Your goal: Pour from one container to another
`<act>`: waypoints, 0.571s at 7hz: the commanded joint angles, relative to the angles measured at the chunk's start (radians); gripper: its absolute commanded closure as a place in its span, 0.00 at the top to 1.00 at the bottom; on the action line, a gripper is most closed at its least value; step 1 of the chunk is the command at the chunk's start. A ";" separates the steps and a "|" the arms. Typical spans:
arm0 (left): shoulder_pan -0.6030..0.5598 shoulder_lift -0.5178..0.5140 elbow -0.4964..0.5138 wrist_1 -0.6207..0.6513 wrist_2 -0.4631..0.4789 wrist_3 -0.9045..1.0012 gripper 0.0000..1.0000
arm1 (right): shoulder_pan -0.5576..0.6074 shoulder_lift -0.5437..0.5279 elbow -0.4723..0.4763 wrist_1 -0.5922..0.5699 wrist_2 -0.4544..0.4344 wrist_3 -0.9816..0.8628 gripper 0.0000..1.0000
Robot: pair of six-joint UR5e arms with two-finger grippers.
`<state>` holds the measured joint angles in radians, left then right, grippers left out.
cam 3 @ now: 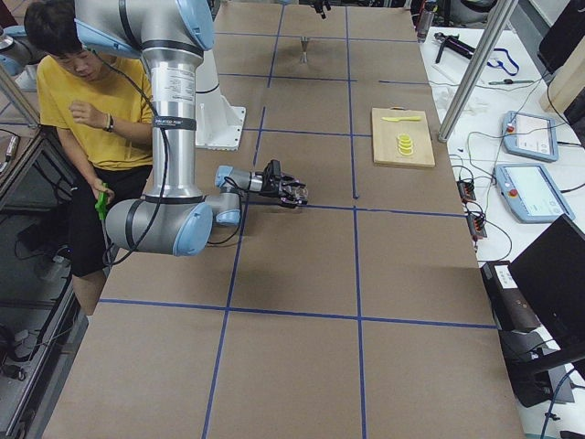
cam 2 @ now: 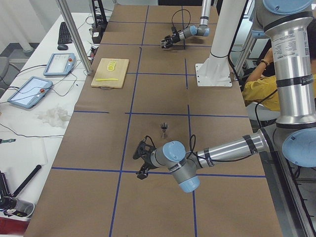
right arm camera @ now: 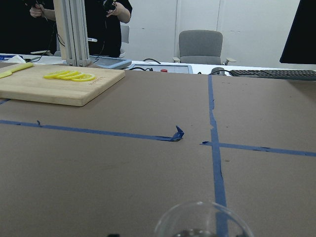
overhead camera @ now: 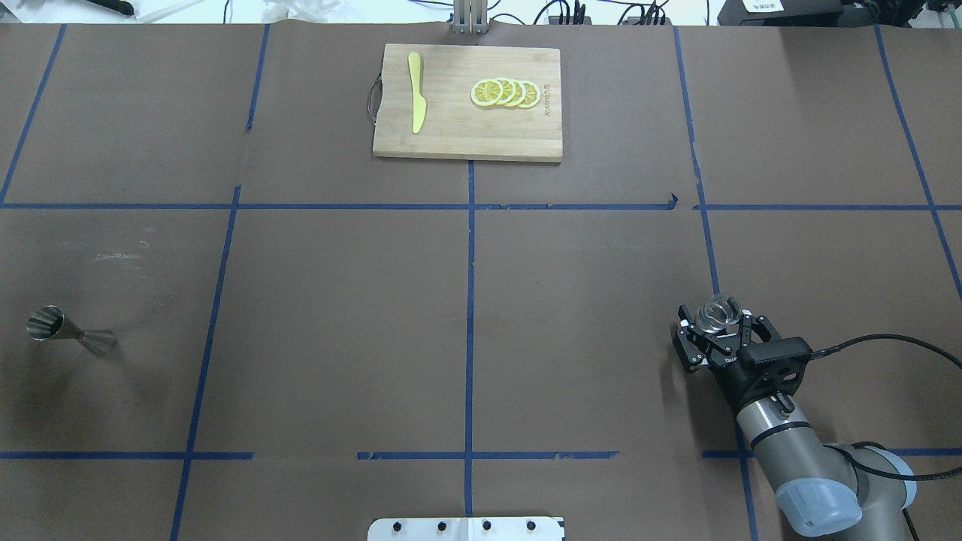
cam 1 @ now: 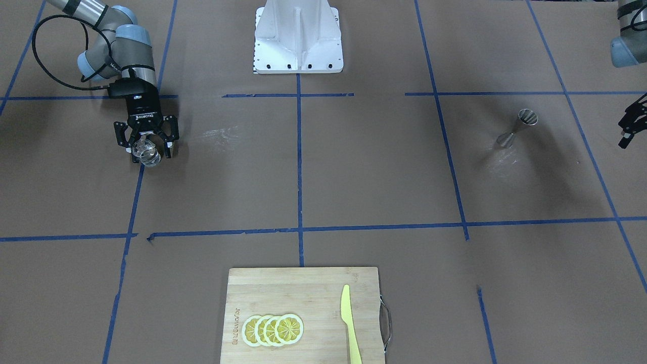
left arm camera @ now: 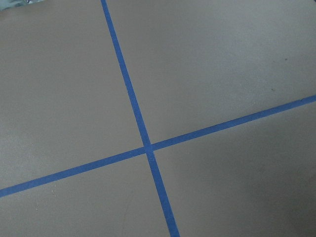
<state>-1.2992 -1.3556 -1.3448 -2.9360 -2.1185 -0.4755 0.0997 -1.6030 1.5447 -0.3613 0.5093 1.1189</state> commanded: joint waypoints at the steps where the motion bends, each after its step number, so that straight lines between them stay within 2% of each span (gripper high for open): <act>1: 0.000 0.001 -0.001 0.000 0.000 0.000 1.00 | -0.017 -0.027 0.005 0.056 0.002 -0.002 1.00; 3: -0.002 0.006 -0.002 0.000 0.000 0.000 1.00 | -0.035 -0.043 0.015 0.062 -0.003 -0.001 1.00; 4: -0.002 0.009 -0.002 0.000 0.000 0.000 1.00 | -0.058 -0.066 0.059 0.062 -0.006 -0.001 1.00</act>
<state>-1.3005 -1.3506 -1.3463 -2.9360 -2.1184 -0.4755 0.0640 -1.6454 1.5680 -0.3024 0.5063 1.1182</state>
